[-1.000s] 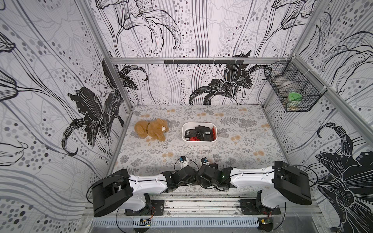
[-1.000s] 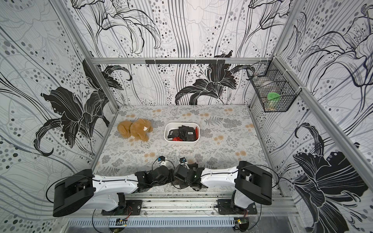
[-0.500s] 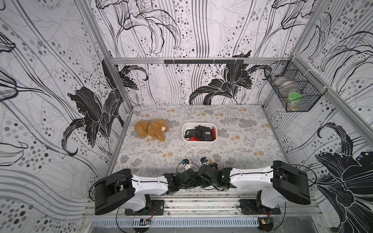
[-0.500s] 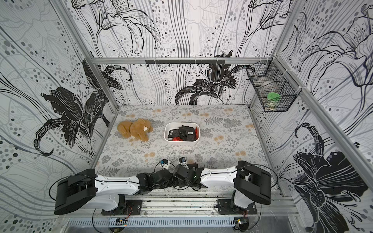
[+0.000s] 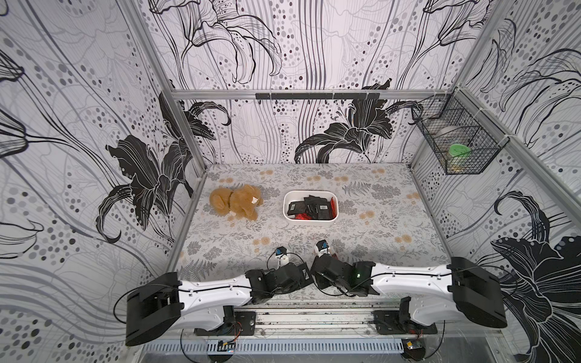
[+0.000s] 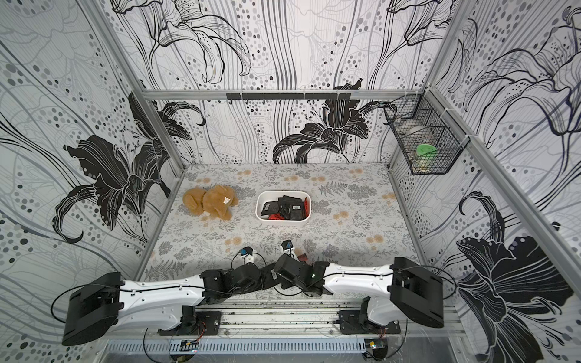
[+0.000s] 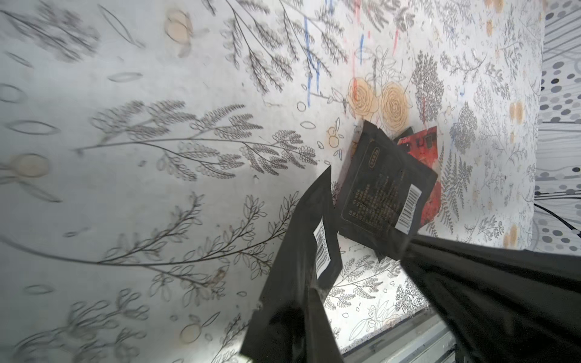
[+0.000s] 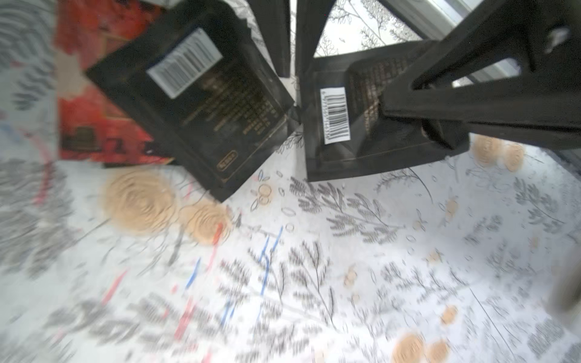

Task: Put the tea bags into the storage box
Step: Pick up the tea bag from the center of the board, then place the tea bag in the storage box.

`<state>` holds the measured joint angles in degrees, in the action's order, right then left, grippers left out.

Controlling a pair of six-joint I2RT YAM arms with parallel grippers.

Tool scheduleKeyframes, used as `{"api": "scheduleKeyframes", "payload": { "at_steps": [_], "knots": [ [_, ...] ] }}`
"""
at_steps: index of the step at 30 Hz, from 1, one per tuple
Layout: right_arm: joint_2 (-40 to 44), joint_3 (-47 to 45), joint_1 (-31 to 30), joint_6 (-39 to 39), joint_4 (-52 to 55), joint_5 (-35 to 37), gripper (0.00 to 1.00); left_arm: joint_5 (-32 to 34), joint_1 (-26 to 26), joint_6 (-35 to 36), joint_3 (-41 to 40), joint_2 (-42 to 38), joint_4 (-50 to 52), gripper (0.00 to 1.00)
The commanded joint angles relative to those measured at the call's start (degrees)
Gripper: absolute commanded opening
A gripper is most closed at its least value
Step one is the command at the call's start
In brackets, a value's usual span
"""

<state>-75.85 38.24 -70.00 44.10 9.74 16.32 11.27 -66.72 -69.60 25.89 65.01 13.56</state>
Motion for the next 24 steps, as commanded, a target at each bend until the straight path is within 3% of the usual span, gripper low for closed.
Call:
{"api": "scheduleKeyframes", "payload": {
  "at_steps": [1,5,9,15,19,22,24],
  "knots": [
    [5.7,-0.6,1.5,-4.3,5.7,9.8,0.17,7.9,-0.1,2.7,5.9,-3.7,13.4,0.00],
    [11.1,-3.6,11.6,-12.2,3.6,7.2,0.19,17.3,0.3,6.1,15.0,-4.2,26.2,0.00],
    [14.6,-7.8,23.0,-17.6,-0.4,5.3,0.20,25.0,4.3,12.9,26.7,1.9,35.4,0.00],
    [21.6,-14.5,25.4,-16.3,-4.2,7.5,0.20,33.8,14.4,26.0,45.3,19.2,36.7,0.00],
    [25.7,-17.0,25.4,-17.1,-6.7,4.8,0.21,26.5,21.9,34.2,55.5,29.2,26.6,0.00],
    [27.0,-18.0,25.4,-17.1,-7.0,4.2,0.22,14.5,27.0,36.5,61.2,35.3,18.6,0.00],
    [27.1,-18.2,25.4,-16.9,-7.1,4.1,0.22,10.5,29.7,34.4,66.3,40.4,18.0,0.00]
  ]
}}
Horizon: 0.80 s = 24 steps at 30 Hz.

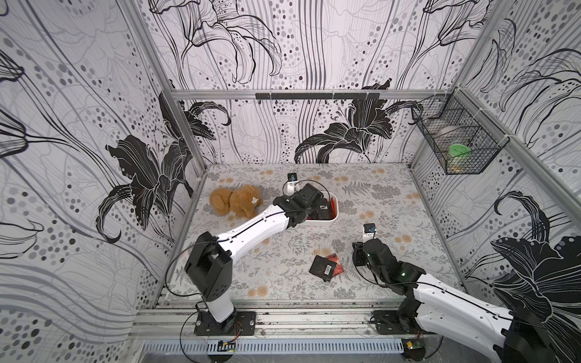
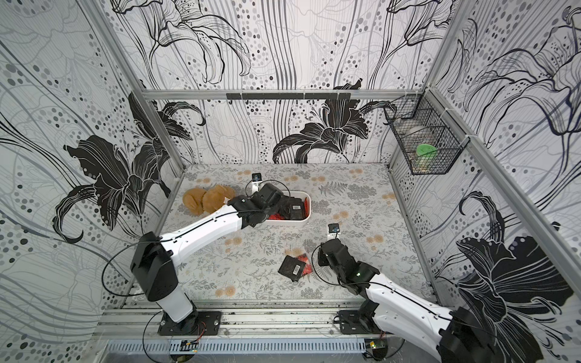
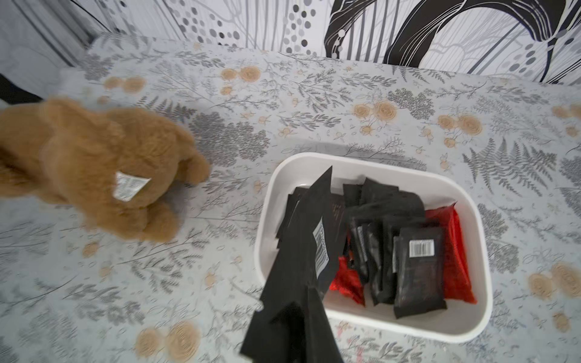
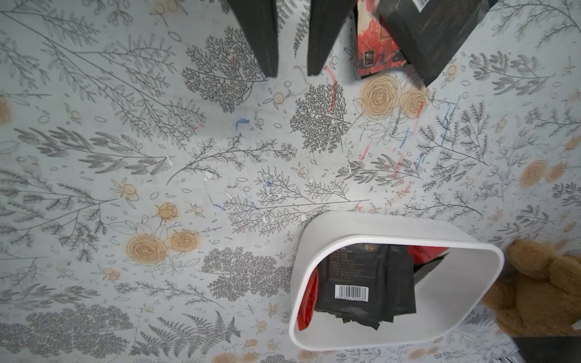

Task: Put the tea bags into the storage box
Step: Place the tea bag in the storage box.

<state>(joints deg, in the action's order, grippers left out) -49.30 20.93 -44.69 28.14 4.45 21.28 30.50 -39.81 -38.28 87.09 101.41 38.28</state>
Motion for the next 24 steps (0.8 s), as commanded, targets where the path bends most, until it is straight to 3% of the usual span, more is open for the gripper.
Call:
{"api": "scheduleKeyframes", "payload": {
  "at_steps": [1,4,9,15,21,24],
  "knots": [
    [0.3,-1.0,0.1,-1.0,-2.1,-1.1,0.22,-10.2,3.8,1.9,7.0,6.2,-6.4,0.00],
    [-1.2,-0.5,0.1,-0.9,-2.3,-1.5,0.22,-15.2,6.8,-1.6,9.9,11.0,-7.9,0.00],
    [-3.6,0.3,0.1,-0.9,-2.6,-1.9,0.22,-15.8,9.1,-5.3,7.6,13.7,-11.0,0.00],
    [-4.1,0.3,0.1,-1.3,-3.2,-2.6,0.23,-18.7,9.3,-6.1,2.6,15.1,-14.3,0.00],
    [-4.6,0.2,0.1,-2.1,-4.0,-4.1,0.25,-19.8,9.8,-5.2,3.2,17.1,-13.4,0.00],
    [-4.8,0.3,0.1,-2.3,-4.1,-4.2,0.25,-19.7,9.8,-4.7,2.9,16.3,-13.1,0.11]
  ]
}}
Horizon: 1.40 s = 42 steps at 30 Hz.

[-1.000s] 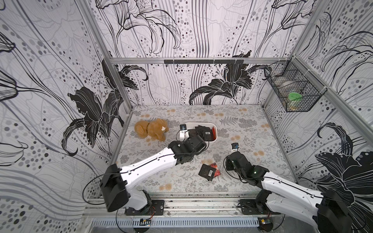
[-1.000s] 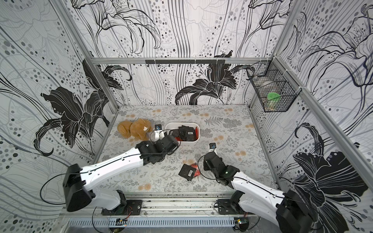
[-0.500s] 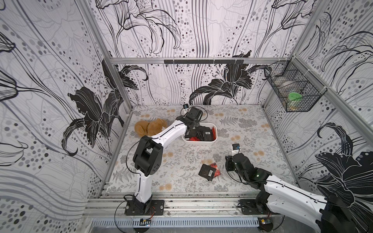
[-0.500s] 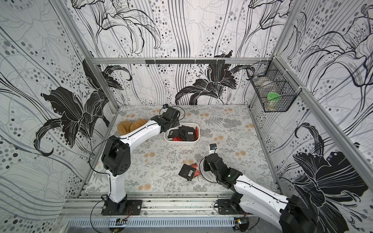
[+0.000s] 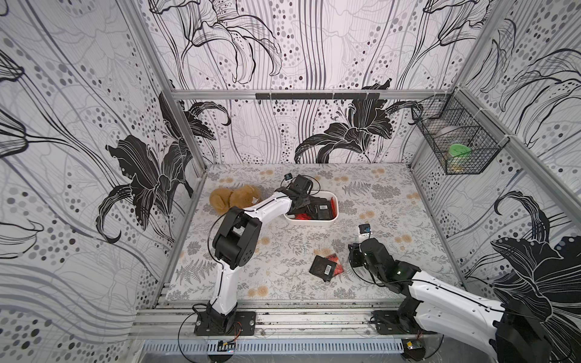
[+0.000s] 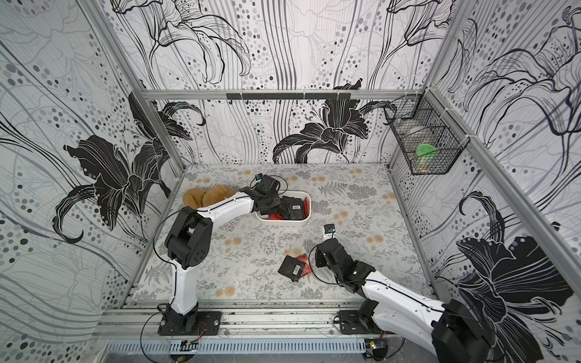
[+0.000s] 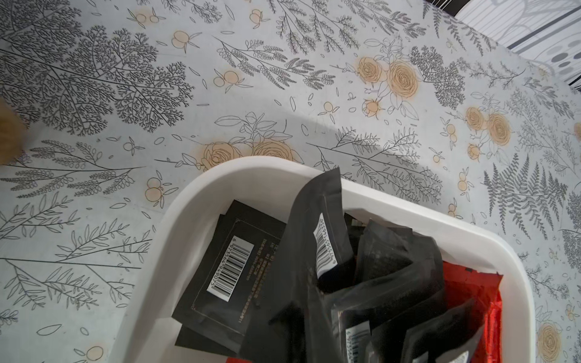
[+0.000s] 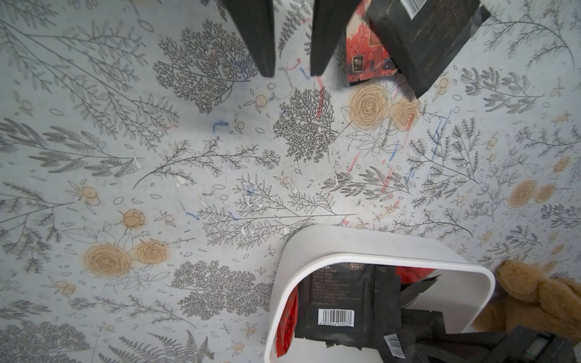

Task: Put the tea bags into the storage box
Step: Place the tea bag in the storage box.

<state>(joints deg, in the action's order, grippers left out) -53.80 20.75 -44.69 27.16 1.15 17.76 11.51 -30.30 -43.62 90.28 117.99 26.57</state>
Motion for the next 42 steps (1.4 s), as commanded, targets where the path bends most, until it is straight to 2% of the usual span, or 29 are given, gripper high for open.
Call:
{"api": "scheduleKeyframes", "payload": {
  "at_steps": [1,4,7,11,20,25,28,32,37,42],
  "knots": [
    [-0.1,0.4,0.1,-1.3,-0.8,-0.8,0.25,-0.3,0.3,1.0,-0.5,-0.7,-1.3,0.19],
    [0.3,0.3,0.1,-1.4,-0.8,-1.0,0.25,0.8,0.3,1.6,-2.0,-2.9,-1.0,0.26],
    [0.7,0.0,0.1,-1.6,-1.1,-1.4,0.26,0.8,0.3,1.7,-3.8,-5.9,-0.9,0.38],
    [1.0,-0.1,0.1,-1.7,-1.2,-1.7,0.25,0.2,0.4,2.0,-6.3,-10.2,-0.6,0.44],
    [1.6,-0.6,0.1,-2.3,-2.2,-3.0,0.26,-2.3,0.3,2.3,-11.4,-19.9,-0.6,0.49],
    [-1.9,-0.3,0.1,-4.5,-5.9,-10.8,0.25,-8.2,-0.8,2.5,-18.4,-26.3,-3.7,0.48],
    [-6.4,1.2,0.1,-5.2,-6.6,-14.3,0.20,-11.2,-3.2,1.9,-24.5,-30.0,-5.6,0.51],
    [-11.5,2.9,0.0,-6.1,-6.9,-17.8,0.12,-11.0,-8.7,-0.1,-32.7,-34.8,-8.2,0.56],
    [-13.8,3.7,-0.7,-6.5,-6.7,-19.7,0.09,-9.7,-15.9,-6.3,-43.9,-38.8,-13.5,0.59],
    [-14.5,3.6,-3.3,-6.2,-6.3,-19.9,0.07,-8.1,-21.3,-12.5,-50.9,-39.9,-18.5,0.59]
  ]
}}
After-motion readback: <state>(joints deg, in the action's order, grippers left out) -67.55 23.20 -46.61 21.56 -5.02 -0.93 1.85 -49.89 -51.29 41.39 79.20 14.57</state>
